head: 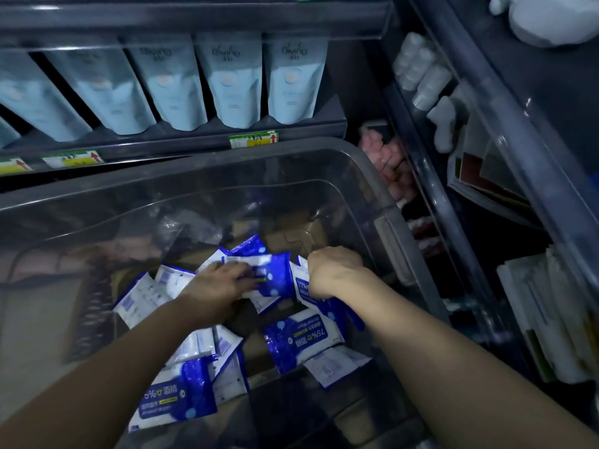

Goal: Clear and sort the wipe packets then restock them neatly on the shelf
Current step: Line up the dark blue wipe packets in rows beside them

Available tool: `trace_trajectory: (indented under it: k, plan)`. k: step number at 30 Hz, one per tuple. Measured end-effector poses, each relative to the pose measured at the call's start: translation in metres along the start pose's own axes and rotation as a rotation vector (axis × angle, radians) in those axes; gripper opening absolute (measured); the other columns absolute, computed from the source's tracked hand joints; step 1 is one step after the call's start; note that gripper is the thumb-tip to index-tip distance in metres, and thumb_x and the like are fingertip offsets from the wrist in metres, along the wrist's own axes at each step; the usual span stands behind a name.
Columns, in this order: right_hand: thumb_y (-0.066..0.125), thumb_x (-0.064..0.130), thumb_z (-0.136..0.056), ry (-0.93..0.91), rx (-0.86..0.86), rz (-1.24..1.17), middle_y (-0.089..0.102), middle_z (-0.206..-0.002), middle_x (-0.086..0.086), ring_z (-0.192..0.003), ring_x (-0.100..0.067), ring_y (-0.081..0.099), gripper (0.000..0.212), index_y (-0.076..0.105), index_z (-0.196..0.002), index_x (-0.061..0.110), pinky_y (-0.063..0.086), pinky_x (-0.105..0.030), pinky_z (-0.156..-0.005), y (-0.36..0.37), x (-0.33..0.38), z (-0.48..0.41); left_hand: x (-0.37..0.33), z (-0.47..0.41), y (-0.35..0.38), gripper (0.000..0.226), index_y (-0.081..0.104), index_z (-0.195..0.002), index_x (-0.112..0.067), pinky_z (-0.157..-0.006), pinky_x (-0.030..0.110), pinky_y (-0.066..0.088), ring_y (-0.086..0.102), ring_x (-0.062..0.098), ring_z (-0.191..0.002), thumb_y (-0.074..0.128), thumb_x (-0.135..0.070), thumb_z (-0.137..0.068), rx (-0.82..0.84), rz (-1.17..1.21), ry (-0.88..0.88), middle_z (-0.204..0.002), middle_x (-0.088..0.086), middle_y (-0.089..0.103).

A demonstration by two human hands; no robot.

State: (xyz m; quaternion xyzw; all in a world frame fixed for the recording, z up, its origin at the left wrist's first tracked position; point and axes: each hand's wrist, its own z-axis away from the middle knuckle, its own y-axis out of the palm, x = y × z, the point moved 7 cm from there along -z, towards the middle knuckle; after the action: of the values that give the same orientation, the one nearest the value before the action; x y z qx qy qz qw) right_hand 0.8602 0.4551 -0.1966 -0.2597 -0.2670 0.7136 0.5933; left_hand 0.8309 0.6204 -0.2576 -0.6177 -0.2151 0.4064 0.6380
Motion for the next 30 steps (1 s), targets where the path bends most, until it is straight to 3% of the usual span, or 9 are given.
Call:
trace_trajectory:
  k: [2,5,7,11,15,18,23,27,30]
  plan:
    - [0.065,0.021,-0.084,0.002,0.002,0.01,0.063,-0.119,-0.004,-0.106,-0.024,0.062,0.035,0.06,-0.117,0.015,0.046,-0.03,-0.072,0.0,-0.001,0.0,0.011,0.008,0.013,0.03,0.07,-0.102,-0.028,-0.093,0.033,0.046,0.057,0.022,-0.117,0.057,-0.023,-0.076,0.085,0.171,-0.14,-0.132,0.001,0.056]
    - [0.065,0.022,-0.085,0.005,0.016,0.014,0.063,-0.118,-0.005,-0.105,-0.024,0.062,0.034,0.059,-0.118,0.015,0.046,-0.03,-0.072,0.001,-0.001,0.0,0.027,0.008,-0.001,0.023,0.07,-0.098,-0.014,-0.086,0.036,0.049,0.058,0.031,-0.107,0.057,-0.013,-0.079,-0.107,0.335,-0.412,-0.116,0.007,0.061]
    - [0.065,0.022,-0.085,0.014,0.017,0.014,0.063,-0.118,-0.005,-0.105,-0.024,0.062,0.035,0.058,-0.118,0.014,0.046,-0.031,-0.073,0.003,-0.001,-0.001,0.029,0.001,-0.01,0.033,0.065,-0.111,-0.014,-0.085,0.041,0.048,0.054,0.034,-0.106,0.06,-0.028,-0.082,-0.14,0.189,-0.487,-0.113,0.01,0.057]
    - [0.063,0.021,-0.087,0.022,0.003,0.004,0.062,-0.119,-0.004,-0.106,-0.024,0.062,0.033,0.059,-0.119,0.015,0.046,-0.032,-0.073,0.002,-0.001,-0.002,0.024,-0.01,0.009,0.09,0.032,-0.141,-0.023,-0.1,0.039,0.036,0.039,0.027,-0.125,0.068,-0.065,-0.069,0.257,0.025,-0.652,-0.133,0.007,0.041]
    - [0.062,0.018,-0.087,0.035,-0.019,-0.026,0.062,-0.119,-0.004,-0.106,-0.025,0.062,0.031,0.06,-0.117,0.014,0.046,-0.03,-0.071,0.001,-0.003,-0.002,0.022,-0.024,0.007,0.076,0.049,-0.128,-0.027,-0.097,0.037,0.036,0.043,0.024,-0.12,0.064,-0.071,-0.068,0.331,-0.101,-0.587,-0.128,0.004,0.048]
    - [0.061,0.017,-0.086,0.055,-0.032,-0.102,0.061,-0.121,-0.005,-0.109,-0.025,0.061,0.033,0.059,-0.119,0.013,0.046,-0.03,-0.072,0.0,-0.004,-0.002,0.025,-0.02,0.016,0.049,0.064,-0.109,-0.021,-0.08,0.028,0.045,0.058,0.021,-0.104,0.065,-0.059,-0.077,0.42,0.274,-0.709,-0.114,0.004,0.063]
    - [0.063,0.019,-0.086,0.092,-0.059,-0.228,0.06,-0.124,-0.008,-0.112,-0.027,0.06,0.042,0.051,-0.126,0.012,0.046,-0.031,-0.076,-0.003,-0.003,-0.002,0.0,0.001,0.046,0.034,0.062,-0.102,-0.004,-0.079,0.032,0.041,0.06,0.032,-0.096,0.053,-0.036,-0.094,0.049,0.963,-1.131,-0.107,0.019,0.066]
    - [0.062,0.022,-0.087,0.084,-0.066,-0.283,0.06,-0.123,-0.008,-0.112,-0.028,0.06,0.042,0.049,-0.126,0.013,0.044,-0.032,-0.074,-0.002,0.0,-0.004,-0.013,0.0,0.054,0.056,0.048,-0.124,0.002,-0.097,0.04,0.042,0.051,0.041,-0.115,0.049,-0.043,-0.091,0.011,0.911,-1.299,-0.128,0.026,0.05]
    - [0.063,0.025,-0.087,0.086,-0.103,-0.287,0.061,-0.123,-0.007,-0.111,-0.028,0.06,0.043,0.048,-0.126,0.013,0.043,-0.031,-0.072,0.0,-0.001,-0.005,-0.013,-0.006,0.048,0.047,0.046,-0.126,-0.004,-0.092,0.04,0.045,0.053,0.041,-0.111,0.059,-0.027,-0.087,-0.162,1.011,-1.402,-0.132,0.023,0.045]
